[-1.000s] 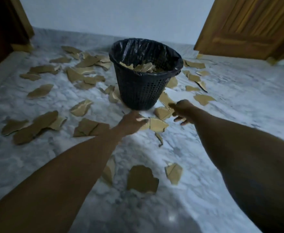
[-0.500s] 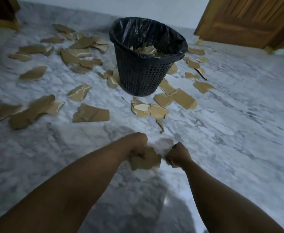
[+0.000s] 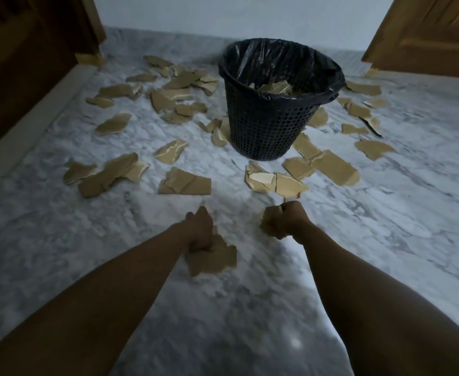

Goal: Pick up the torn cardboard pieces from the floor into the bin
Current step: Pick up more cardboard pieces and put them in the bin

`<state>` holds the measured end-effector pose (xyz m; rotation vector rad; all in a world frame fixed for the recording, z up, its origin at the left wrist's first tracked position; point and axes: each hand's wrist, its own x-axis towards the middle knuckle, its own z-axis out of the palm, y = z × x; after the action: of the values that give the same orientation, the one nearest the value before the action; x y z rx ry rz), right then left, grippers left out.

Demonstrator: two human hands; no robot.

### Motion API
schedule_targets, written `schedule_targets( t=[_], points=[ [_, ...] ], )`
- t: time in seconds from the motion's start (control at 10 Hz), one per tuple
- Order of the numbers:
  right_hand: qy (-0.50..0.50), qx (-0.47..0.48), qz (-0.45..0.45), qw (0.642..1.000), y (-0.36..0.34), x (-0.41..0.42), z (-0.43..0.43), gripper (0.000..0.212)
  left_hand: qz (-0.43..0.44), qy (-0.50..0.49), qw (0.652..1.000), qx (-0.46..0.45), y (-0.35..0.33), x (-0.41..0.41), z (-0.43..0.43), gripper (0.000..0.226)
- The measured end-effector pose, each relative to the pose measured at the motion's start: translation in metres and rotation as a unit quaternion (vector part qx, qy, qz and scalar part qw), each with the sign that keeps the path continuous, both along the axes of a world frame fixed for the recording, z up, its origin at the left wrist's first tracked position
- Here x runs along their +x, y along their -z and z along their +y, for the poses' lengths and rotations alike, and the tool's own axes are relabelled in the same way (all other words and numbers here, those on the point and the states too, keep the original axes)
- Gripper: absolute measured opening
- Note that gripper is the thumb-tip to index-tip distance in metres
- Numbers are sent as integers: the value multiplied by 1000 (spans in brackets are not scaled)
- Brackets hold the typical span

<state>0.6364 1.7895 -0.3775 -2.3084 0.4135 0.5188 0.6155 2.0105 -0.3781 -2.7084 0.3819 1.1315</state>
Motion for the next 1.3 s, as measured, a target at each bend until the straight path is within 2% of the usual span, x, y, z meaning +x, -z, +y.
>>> schedule_targets(
  t=[0.1, 0.2, 0.3, 0.4, 0.5, 0.6, 0.7, 0.8, 0.9, 1.0, 1.1, 1.2, 1.3],
  points=[
    [-5, -20, 4, 1000, 7, 3, 2, 13, -34, -127, 982, -136, 29, -8, 12, 12],
    [-19, -68, -24, 997, 19, 6, -5, 25, -22, -172, 961, -214, 26, -6, 16, 27],
    [-88, -157, -42, 983, 38, 23, -15, 50, 8, -163, 957, -238, 29, -3, 20, 56],
    [-138, -136, -20, 981, 23, 35, -6, 39, 14, -141, 957, -255, 34, 9, 22, 58],
    [-130, -129, 5, 983, 10, 31, 3, 30, 12, -131, 954, -270, 33, 15, 23, 53],
    [-213, -161, -48, 963, 4, 0, 8, 25, 10, -138, 947, -289, 28, 16, 22, 42],
    [-248, -162, -78, 952, 14, -32, 12, 21, -5, -175, 937, -302, 28, 15, 21, 34],
    [-268, -158, -59, 949, 14, -43, 14, 21, -48, -191, 927, -319, 28, 13, 23, 28],
    [-179, -113, -33, 977, -3, -31, 12, 31, -27, -170, 947, -270, 24, 15, 20, 52],
    [-226, -136, 49, 963, -17, -22, 7, 34, -42, -105, 982, -152, 26, 5, 7, 104],
    [-234, -155, 55, 958, -8, -30, 13, 32, -102, -128, 973, -163, 33, -9, -8, 89],
    [-184, -137, 32, 973, 7, -35, 24, 35, -90, -173, 965, -176, 36, -9, -13, 57],
    [-228, -151, 6, 962, 0, -27, 31, 49, -34, -163, 978, -127, 28, -2, -13, 44]
  ],
)
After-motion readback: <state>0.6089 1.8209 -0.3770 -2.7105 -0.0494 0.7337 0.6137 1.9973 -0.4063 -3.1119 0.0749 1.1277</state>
